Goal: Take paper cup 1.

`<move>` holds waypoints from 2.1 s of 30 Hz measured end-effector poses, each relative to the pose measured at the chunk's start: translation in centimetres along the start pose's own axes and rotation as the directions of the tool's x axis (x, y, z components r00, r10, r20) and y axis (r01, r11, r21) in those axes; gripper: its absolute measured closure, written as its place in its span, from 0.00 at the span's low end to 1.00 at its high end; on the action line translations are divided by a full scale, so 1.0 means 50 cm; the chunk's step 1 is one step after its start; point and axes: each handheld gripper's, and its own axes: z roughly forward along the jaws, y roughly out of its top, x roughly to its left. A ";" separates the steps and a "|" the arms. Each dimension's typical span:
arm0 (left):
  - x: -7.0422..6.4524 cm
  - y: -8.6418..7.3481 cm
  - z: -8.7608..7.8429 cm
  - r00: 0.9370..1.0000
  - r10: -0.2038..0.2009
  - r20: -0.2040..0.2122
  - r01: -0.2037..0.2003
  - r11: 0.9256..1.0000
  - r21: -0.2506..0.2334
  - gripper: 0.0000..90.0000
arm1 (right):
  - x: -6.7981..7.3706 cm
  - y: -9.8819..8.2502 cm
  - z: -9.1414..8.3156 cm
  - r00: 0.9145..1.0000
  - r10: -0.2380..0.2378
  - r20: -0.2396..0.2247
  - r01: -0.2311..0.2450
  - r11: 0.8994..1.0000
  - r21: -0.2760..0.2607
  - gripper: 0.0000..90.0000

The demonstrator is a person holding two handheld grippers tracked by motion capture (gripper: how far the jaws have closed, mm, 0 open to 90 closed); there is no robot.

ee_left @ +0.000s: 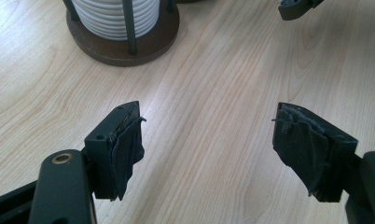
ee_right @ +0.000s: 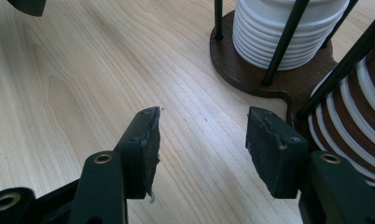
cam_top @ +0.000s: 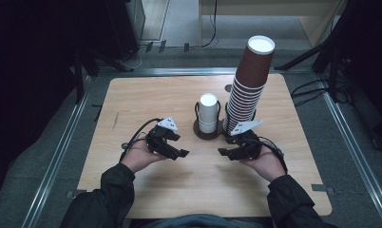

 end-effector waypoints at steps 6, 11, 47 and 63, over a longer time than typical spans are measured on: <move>0.001 0.001 0.000 1.000 -0.002 0.001 0.002 1.000 -0.001 0.27 | 0.000 -0.001 0.000 1.000 -0.001 0.000 0.001 1.000 0.001 0.50; 0.005 0.001 0.001 1.000 0.000 0.002 0.000 1.000 0.003 0.27 | 0.000 -0.003 -0.001 1.000 -0.001 -0.001 0.001 1.000 0.000 0.50; 0.090 0.149 -0.018 0.997 0.053 0.048 -0.048 0.995 -0.089 0.07 | 0.013 0.037 0.054 0.988 0.135 0.072 -0.121 0.979 -0.166 0.73; 0.108 0.255 0.010 0.990 0.140 0.022 -0.139 0.989 -0.041 0.09 | 0.016 0.066 0.094 0.963 0.211 0.166 -0.182 0.968 -0.175 0.91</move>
